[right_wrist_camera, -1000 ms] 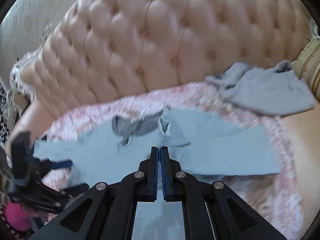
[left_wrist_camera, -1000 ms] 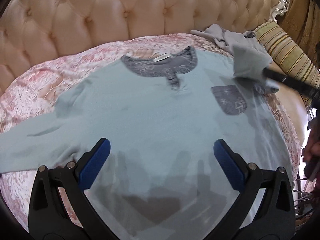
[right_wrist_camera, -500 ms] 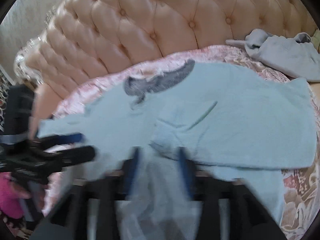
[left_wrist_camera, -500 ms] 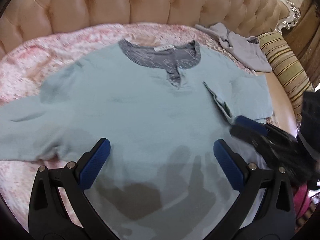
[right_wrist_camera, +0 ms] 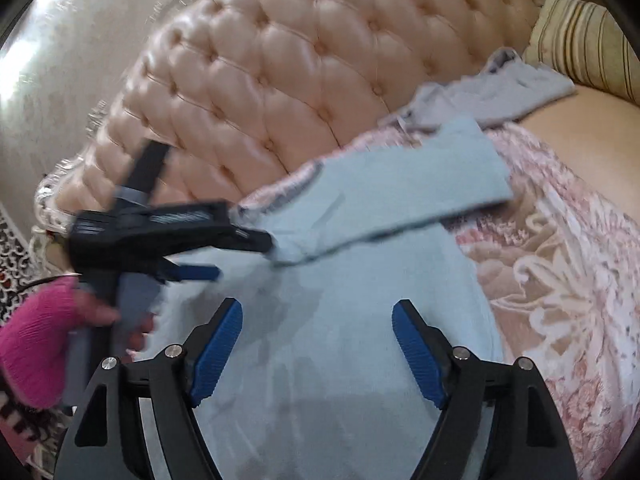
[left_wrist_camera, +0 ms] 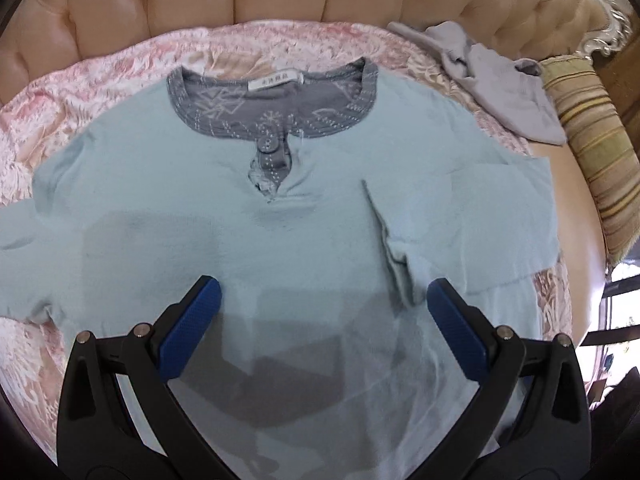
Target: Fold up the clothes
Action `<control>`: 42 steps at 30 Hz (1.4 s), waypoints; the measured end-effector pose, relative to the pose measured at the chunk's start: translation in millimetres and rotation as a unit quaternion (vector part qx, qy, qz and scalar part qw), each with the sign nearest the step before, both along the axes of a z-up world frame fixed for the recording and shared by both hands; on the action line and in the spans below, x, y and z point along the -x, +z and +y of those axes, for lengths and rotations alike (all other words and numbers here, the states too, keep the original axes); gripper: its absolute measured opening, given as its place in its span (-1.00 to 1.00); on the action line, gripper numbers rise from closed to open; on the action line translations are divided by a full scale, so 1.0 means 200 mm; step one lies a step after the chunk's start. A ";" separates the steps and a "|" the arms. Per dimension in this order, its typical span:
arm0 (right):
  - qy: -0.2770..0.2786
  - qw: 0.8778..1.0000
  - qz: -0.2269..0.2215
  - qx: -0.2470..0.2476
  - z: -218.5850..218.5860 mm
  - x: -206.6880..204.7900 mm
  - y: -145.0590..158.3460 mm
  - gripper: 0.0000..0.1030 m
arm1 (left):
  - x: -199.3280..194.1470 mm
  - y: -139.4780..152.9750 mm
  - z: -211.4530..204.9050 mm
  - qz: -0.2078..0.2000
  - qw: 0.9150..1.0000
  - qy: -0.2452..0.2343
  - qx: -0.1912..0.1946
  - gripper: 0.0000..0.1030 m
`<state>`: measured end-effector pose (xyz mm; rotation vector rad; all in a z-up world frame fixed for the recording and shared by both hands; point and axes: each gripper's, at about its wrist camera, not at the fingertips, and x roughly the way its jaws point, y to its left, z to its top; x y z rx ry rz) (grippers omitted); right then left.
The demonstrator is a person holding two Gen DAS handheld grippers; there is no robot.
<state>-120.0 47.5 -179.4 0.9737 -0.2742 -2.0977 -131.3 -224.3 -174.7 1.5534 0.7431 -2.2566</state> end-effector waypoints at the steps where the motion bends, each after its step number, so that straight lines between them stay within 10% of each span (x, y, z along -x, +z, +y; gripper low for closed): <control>1: 0.003 1.000 0.006 0.006 0.00 0.00 0.01 0.52 | 0.01 0.00 -0.01 -0.004 1.000 0.006 -0.004 1.00; 7: -0.007 0.999 -0.017 0.027 0.03 0.05 -0.02 0.52 | -0.03 0.03 -0.09 -0.032 0.998 0.051 -0.028 0.52; 25: -0.002 1.000 -0.009 0.009 0.02 0.04 -0.04 0.53 | 0.06 0.09 0.07 0.011 0.988 0.024 -0.152 0.50; 29: -0.003 1.000 -0.008 0.010 0.02 0.04 -0.04 0.53 | 0.12 0.06 0.10 0.013 0.984 0.021 -0.174 0.00; 34: -0.003 1.000 -0.010 0.009 0.02 0.03 -0.04 0.53 | 0.13 0.03 0.12 0.015 0.986 0.025 -0.167 -0.16; 38: -0.003 1.000 -0.011 0.011 0.02 0.03 -0.04 0.54 | 0.08 0.01 0.09 0.016 0.986 0.036 -0.162 -0.80; 42: -0.005 1.000 -0.011 0.011 0.02 0.03 -0.04 0.54 | 0.04 0.01 0.06 0.049 0.986 0.027 -0.158 -0.87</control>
